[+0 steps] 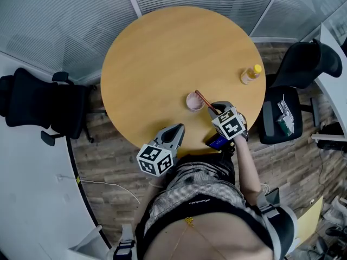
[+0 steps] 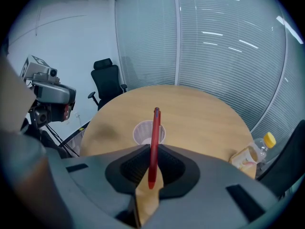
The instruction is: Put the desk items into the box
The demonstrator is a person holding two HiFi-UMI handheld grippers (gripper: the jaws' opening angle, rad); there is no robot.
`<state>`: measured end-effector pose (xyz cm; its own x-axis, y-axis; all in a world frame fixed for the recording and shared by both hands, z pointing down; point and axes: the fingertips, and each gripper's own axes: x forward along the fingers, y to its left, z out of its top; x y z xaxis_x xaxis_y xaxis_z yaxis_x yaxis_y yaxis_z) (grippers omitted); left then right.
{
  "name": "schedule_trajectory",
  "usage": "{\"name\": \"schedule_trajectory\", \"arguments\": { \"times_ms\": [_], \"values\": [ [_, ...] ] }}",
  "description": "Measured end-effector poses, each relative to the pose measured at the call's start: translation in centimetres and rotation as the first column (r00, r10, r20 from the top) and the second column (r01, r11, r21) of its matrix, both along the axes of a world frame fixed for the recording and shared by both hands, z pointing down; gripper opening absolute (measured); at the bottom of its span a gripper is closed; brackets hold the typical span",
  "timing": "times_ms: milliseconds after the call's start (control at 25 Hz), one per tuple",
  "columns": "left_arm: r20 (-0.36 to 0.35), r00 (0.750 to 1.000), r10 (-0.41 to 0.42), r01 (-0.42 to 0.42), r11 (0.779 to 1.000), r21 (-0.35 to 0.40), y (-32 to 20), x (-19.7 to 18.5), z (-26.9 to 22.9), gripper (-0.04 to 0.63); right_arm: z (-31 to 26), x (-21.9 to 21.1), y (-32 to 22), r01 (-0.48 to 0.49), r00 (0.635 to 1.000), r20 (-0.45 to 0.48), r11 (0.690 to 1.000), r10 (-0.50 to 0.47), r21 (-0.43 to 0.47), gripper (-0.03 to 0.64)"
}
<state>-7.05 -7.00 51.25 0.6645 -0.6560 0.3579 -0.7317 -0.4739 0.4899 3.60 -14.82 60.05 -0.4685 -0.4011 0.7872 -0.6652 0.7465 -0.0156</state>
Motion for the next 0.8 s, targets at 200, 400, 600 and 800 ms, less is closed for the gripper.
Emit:
{"name": "schedule_trajectory", "arguments": {
  "times_ms": [200,400,600,800],
  "values": [
    [0.0,1.0,0.001,-0.001,1.0,-0.004,-0.1,-0.2,0.2,0.018,1.7,-0.1,0.8,0.02,0.998,-0.057,0.998,-0.023,-0.058,0.063],
    [0.002,1.0,0.007,-0.007,1.0,-0.007,-0.3,0.0,0.3,0.018,2.9,-0.4,1.3,0.065,0.992,-0.098,0.992,-0.076,-0.11,0.063],
    [0.003,1.0,0.0,0.0,1.0,-0.01,-0.5,-0.2,0.5,0.018,3.2,-0.8,1.1,0.097,0.986,-0.123,0.987,-0.113,-0.128,0.062],
    [0.006,1.0,0.002,-0.002,1.0,-0.011,-0.7,-0.2,0.6,0.018,3.0,-1.2,0.7,0.114,0.982,-0.134,0.986,-0.131,-0.122,0.063]
  ]
}}
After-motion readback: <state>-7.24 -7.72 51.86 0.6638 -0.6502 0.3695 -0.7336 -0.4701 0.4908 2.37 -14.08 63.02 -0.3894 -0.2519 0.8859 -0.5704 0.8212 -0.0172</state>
